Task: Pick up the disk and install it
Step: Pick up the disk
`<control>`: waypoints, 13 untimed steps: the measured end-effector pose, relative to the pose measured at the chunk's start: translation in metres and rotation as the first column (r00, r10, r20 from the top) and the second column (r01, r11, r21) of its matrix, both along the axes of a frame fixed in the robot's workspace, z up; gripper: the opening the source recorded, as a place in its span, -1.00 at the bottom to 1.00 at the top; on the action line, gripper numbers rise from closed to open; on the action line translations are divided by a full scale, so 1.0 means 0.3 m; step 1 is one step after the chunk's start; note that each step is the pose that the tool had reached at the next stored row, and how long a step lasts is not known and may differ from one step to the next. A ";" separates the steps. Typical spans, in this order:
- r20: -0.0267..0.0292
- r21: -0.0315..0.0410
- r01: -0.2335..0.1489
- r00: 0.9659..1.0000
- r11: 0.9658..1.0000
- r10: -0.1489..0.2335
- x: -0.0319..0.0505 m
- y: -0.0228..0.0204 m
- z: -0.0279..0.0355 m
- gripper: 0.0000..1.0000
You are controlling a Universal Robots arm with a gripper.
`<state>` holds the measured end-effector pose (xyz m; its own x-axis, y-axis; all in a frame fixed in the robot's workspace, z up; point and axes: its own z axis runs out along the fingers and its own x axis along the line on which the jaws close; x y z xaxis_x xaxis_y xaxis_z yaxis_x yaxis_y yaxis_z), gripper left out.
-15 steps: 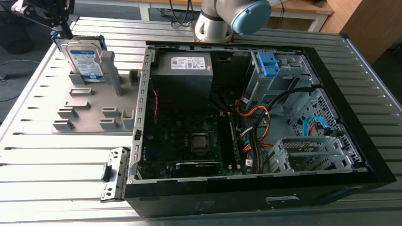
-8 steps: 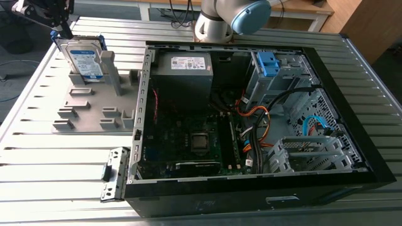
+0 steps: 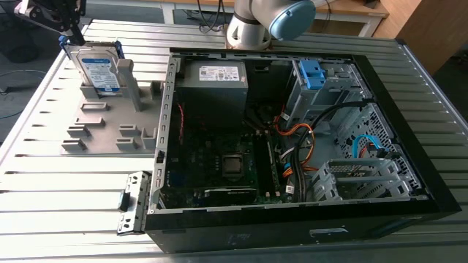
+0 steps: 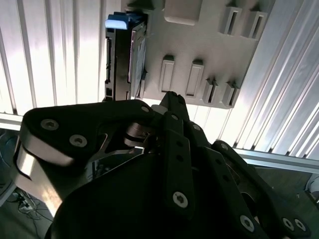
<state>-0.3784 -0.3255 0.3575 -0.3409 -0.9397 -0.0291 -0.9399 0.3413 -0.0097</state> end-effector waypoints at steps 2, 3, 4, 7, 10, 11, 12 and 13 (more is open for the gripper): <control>0.000 0.000 -0.005 1.000 1.000 0.005 0.000 0.000 0.000 -0.79; 0.000 0.000 -0.008 1.000 1.000 0.008 0.000 0.000 0.000 -0.79; 0.000 0.000 -0.011 1.000 1.000 0.011 0.000 0.000 0.000 -0.79; 0.000 0.000 -0.020 1.000 1.000 0.020 0.000 0.000 0.000 -0.79; 0.000 0.000 -0.030 1.000 1.000 0.030 0.000 0.000 0.000 -0.79; 0.000 0.000 -0.033 0.999 0.999 0.033 0.000 0.000 0.000 -0.79; 0.000 0.000 -0.037 0.999 0.999 0.037 0.000 0.000 0.000 -0.79; 0.000 0.000 -0.041 0.999 0.999 0.041 0.000 0.000 0.000 -0.79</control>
<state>-0.3784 -0.3255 0.3574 -0.3022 -0.9528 -0.0291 -0.9531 0.3026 -0.0097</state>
